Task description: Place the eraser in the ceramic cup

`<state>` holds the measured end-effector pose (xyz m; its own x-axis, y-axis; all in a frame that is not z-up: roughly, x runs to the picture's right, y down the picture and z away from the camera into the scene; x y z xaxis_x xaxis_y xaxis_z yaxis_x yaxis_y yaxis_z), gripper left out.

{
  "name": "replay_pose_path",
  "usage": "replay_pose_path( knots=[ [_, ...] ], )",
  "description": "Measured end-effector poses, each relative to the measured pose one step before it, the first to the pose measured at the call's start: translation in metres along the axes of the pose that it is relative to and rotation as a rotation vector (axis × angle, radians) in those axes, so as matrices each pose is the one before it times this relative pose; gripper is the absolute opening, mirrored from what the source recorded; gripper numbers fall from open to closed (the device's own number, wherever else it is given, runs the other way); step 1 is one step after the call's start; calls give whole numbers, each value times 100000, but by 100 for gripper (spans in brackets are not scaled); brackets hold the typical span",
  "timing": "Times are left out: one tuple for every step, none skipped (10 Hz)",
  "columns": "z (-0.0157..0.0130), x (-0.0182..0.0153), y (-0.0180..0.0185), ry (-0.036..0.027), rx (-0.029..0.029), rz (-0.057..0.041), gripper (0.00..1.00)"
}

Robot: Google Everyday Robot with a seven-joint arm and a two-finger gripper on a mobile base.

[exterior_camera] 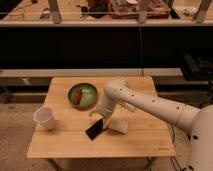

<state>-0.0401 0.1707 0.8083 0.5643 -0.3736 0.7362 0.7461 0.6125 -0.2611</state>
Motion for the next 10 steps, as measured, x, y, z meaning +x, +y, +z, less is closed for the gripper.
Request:
replay_pose_path(
  knots=[
    [271,-428,-71,406,-3387,2978,65],
    [-400,-285,421,1346,-1557,2881,65],
    [-335,-360,588,1218,-1449,1719,65],
    [-278,-120,407,599,-35,957,65],
    [149,-81,627,671,398,334,65],
    [254,20,394,51,848,-354,65],
    [217,109,133,-31,978,-984,65],
    [384,107,-143,-21,1479,-2284,65],
    [283,61,-109,12,806,-1421,65],
    [313,158,-60,142,161,-1039,65]
  ],
)
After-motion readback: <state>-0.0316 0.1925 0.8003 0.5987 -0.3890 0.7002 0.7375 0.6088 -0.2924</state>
